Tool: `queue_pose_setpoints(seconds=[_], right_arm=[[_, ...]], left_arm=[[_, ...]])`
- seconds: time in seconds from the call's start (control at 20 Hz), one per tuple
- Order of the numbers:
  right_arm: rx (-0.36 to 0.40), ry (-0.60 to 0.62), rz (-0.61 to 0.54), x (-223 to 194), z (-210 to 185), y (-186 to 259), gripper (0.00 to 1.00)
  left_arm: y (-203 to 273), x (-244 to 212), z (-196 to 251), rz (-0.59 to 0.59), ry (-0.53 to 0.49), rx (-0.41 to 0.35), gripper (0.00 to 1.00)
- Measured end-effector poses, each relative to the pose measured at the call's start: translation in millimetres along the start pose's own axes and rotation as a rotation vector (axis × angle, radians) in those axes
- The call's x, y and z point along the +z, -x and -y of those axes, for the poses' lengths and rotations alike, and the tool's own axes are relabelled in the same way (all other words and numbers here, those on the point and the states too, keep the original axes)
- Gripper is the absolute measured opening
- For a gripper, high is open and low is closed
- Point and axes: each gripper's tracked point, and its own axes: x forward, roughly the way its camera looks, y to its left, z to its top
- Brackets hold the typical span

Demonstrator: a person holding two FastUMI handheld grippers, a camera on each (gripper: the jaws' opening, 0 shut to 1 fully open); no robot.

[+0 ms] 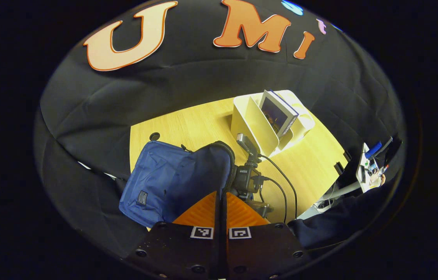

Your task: Open the schoolbag, grab two books from the bookshelf and put them into the schoolbag.

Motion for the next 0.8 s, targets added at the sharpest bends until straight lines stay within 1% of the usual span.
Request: queue_pose_setpoints(seconds=[0.1, 0.15, 0.25, 0.3, 0.35, 0.4, 0.45, 0.5, 0.55, 0.6, 0.7, 0.75, 0.8], right_arm=[[-0.003, -0.009, -0.018, -4, 0, -2, 0.40], [-0.010, -0.025, -0.033, -6, 1, -1, 0.41], [-0.057, -0.054, -0.107, -16, 2, 5, 0.43], [-0.103, -0.042, -0.129, -18, 6, 12, 0.51], [-0.123, -0.025, -0.142, -16, 9, 21, 0.38], [-0.159, -0.001, -0.154, -16, 16, 27, 0.48], [-0.169, 0.019, -0.172, -16, 19, 34, 0.53], [-0.189, 0.031, -0.200, -15, 21, 43, 0.81], [-0.196, 0.047, -0.217, -16, 22, 53, 0.86], [-0.204, 0.066, -0.220, -14, 21, 63, 0.94], [-0.196, 0.108, -0.204, -5, 16, 83, 0.96], [-0.184, 0.128, -0.179, 7, 12, 91, 0.96], [-0.184, 0.156, -0.156, 18, 11, 101, 0.96]], left_arm=[[0, -2, -2, 0.001, 0.012, -0.001, 0.01], [0, -2, -5, 0.006, 0.035, 0.001, 0.01], [-1, 3, -14, 0.019, 0.044, 0.019, 0.01], [-1, 3, -16, 0.020, 0.045, 0.026, 0.01], [-1, 5, -18, 0.027, 0.053, 0.026, 0.01], [-3, 3, -18, 0.024, 0.056, 0.023, 0.01], [-4, 3, -19, 0.029, 0.058, 0.021, 0.01], [-7, 4, -17, 0.028, 0.054, 0.021, 0.01], [-8, 4, -17, 0.031, 0.053, 0.021, 0.01], [-9, 3, -16, 0.031, 0.052, 0.018, 0.01], [-12, -3, -14, 0.025, 0.056, 0.009, 0.01], [-14, -5, -12, 0.023, 0.055, 0.008, 0.01], [-16, -6, -9, 0.019, 0.052, 0.004, 0.05]])
